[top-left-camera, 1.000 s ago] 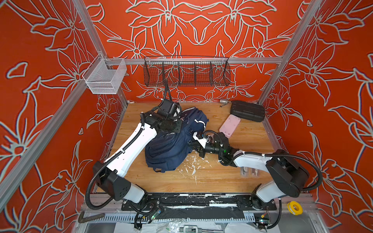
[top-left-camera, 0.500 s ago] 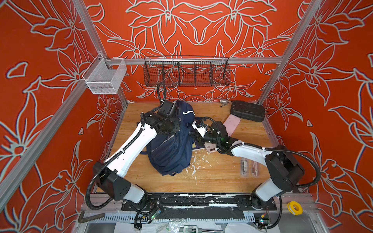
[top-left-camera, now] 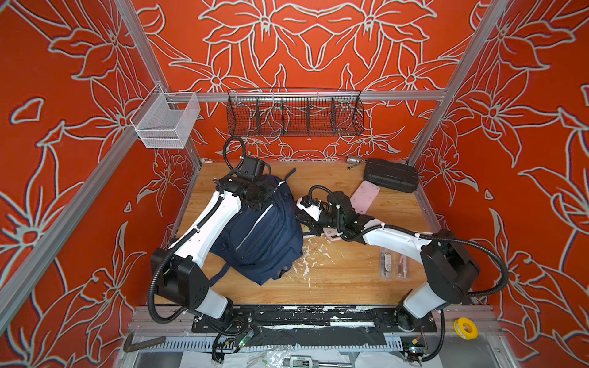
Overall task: Pack the student bag
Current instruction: 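Lift the backpack with the left gripper while the right pulls the zipper farther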
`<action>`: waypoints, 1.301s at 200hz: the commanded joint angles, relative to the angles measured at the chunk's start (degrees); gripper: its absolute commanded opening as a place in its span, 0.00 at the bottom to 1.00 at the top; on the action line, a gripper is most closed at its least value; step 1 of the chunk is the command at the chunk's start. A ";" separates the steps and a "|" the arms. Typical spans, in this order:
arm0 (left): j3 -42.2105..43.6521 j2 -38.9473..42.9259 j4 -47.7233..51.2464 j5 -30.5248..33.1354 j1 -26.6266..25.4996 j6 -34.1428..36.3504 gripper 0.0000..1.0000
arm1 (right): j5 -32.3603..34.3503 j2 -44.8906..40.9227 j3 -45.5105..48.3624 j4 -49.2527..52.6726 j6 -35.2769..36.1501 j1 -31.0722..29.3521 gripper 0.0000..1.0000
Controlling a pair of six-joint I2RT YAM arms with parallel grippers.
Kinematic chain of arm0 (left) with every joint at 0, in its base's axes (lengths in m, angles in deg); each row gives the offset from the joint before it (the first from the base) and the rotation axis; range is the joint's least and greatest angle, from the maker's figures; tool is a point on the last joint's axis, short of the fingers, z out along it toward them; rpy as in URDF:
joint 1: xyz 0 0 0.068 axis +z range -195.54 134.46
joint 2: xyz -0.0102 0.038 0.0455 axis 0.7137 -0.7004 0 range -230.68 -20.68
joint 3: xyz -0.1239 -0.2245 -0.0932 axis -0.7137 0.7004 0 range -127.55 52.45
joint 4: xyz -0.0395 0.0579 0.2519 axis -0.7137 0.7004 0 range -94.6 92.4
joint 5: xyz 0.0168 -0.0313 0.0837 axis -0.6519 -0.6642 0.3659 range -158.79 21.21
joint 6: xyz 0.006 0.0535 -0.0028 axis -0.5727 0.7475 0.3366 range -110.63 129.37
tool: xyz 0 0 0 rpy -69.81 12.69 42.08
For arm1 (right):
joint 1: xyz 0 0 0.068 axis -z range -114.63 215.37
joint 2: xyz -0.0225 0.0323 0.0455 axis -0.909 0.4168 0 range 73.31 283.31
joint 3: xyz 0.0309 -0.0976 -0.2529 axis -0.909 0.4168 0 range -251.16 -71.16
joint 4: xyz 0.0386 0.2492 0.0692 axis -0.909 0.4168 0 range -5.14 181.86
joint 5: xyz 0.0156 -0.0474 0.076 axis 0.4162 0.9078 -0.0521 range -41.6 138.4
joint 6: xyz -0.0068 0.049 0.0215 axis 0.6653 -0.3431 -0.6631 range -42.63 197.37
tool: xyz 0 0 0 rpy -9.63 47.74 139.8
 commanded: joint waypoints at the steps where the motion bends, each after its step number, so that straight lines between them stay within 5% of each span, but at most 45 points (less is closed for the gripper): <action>1: -0.91 0.27 -7.84 4.55 0.56 -4.59 0.00 | 1.80 -4.20 2.28 -0.29 0.96 -1.46 0.00; 43: -0.71 -2.25 -10.07 5.96 0.59 -8.90 0.00 | 2.34 -4.02 0.89 3.59 0.63 -7.14 0.00; 96: -7.70 -8.29 -8.53 3.63 0.59 -7.16 0.00 | 8.57 -1.03 4.10 -7.50 -7.17 -12.18 0.00; 107: -8.66 -8.74 -9.00 1.75 0.65 -3.09 0.01 | 11.11 -1.43 4.29 -7.91 -7.40 -11.95 0.00; 123: -11.54 -9.37 -5.60 -1.98 1.21 5.98 0.61 | 9.98 -1.86 3.62 -7.26 -7.69 -9.96 0.00; 142: -15.08 -8.94 3.48 -2.17 1.52 21.26 0.83 | 5.75 -2.47 3.11 -7.54 -8.94 -6.80 0.00; 189: -2.54 -0.08 10.88 -4.98 1.03 50.65 0.86 | -0.31 -3.47 2.04 -5.76 -7.79 -2.71 0.00; 233: 15.22 10.38 1.40 3.31 -6.65 59.93 0.89 | -2.16 -3.75 0.42 -2.48 -6.51 -0.67 0.00; 260: 18.94 9.44 -0.24 9.93 -7.53 60.28 0.88 | -2.43 -4.29 -0.58 -0.12 -5.28 0.01 0.00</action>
